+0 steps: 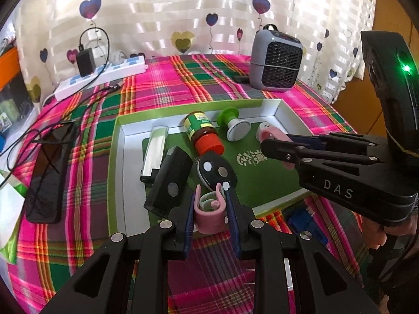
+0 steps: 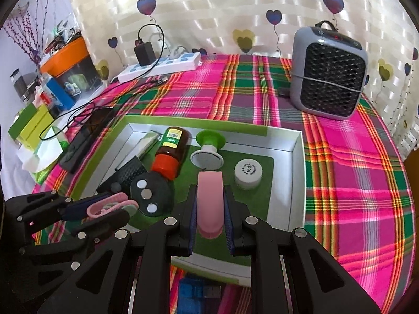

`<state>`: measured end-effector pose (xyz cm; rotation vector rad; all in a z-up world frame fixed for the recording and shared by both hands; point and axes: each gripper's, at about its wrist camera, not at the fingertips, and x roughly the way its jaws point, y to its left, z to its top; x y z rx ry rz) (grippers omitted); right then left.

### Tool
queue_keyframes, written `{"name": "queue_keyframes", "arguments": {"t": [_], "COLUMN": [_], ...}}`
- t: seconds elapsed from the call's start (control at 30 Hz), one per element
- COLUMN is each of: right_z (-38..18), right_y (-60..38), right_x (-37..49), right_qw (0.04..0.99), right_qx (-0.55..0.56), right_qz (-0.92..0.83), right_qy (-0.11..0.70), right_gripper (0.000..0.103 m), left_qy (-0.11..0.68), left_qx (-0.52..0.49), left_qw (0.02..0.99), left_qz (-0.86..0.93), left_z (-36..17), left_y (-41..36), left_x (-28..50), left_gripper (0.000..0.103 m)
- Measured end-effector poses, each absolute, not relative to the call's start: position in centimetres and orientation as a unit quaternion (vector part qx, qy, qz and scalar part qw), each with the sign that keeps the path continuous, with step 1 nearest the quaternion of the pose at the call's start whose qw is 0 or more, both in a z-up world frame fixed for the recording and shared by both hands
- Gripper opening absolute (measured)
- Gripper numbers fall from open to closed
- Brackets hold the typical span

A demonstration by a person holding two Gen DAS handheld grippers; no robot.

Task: Organize rigid objects
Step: 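Carry the earhook into the box and open the left tool while the right tool releases the stick there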

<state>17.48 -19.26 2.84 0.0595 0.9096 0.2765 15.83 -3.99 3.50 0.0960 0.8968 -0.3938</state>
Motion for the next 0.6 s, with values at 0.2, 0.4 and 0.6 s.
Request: {"name": "queue_keyframes", "arguments": {"t": [0.2,0.4,0.6], "right_z": [2.1,1.3,0.9], "right_y": [-19.1,-19.4,-19.3], "right_x": [18.2,18.9,19.2], "right_qw": [0.886,0.882,0.881], "right_qx": [0.019,0.023,0.017], "right_qz": [0.125,0.117,0.112], "right_qy": [0.447,0.456,0.459], "right_gripper": [0.019,0.019,0.019], "left_qy": [0.433,0.436,0.436], "left_qx": [0.046,0.044,0.041], "left_qw": [0.881,0.879,0.879], "left_qz": [-0.187,-0.187,-0.185], "left_z": [3.1,2.9,2.7], "left_y": [-4.0,-4.0,-4.0], "left_x": [16.4,16.9,17.0], "left_gripper": [0.022,0.022,0.022]}}
